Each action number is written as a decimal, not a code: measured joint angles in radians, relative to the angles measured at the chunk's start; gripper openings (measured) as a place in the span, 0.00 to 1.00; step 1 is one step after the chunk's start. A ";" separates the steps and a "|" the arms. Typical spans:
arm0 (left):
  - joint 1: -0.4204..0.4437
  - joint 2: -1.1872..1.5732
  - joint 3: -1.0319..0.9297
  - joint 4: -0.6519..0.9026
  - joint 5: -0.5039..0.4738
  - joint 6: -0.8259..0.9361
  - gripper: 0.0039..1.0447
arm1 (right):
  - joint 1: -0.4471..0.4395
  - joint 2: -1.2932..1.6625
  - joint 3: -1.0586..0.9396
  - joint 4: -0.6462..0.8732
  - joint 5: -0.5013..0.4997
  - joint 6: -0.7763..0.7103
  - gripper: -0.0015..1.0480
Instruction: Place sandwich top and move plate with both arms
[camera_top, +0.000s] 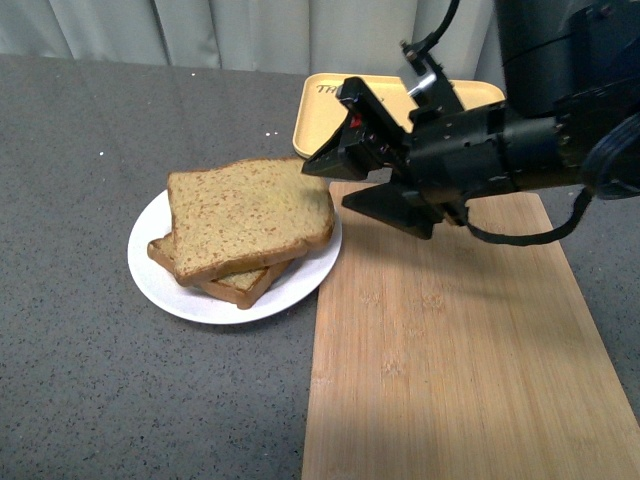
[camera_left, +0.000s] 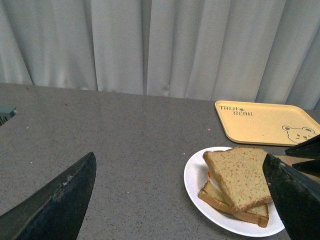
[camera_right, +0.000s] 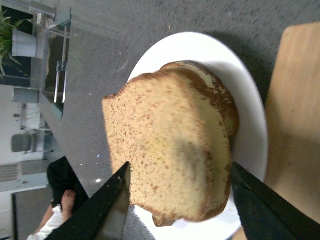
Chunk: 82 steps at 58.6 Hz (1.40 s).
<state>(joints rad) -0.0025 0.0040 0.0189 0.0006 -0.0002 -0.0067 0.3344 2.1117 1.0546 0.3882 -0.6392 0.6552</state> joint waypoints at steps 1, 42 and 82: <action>0.000 0.000 0.000 0.000 0.000 0.000 0.94 | -0.005 -0.019 -0.012 0.000 0.022 -0.021 0.63; 0.000 -0.001 0.000 0.000 -0.001 0.002 0.94 | -0.169 -0.539 -0.794 0.912 0.801 -0.652 0.01; 0.000 -0.001 0.000 0.000 0.000 0.002 0.94 | -0.332 -1.251 -1.025 0.427 0.640 -0.652 0.01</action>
<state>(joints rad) -0.0025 0.0032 0.0189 0.0006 -0.0002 -0.0051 0.0025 0.8608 0.0299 0.8150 0.0013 0.0032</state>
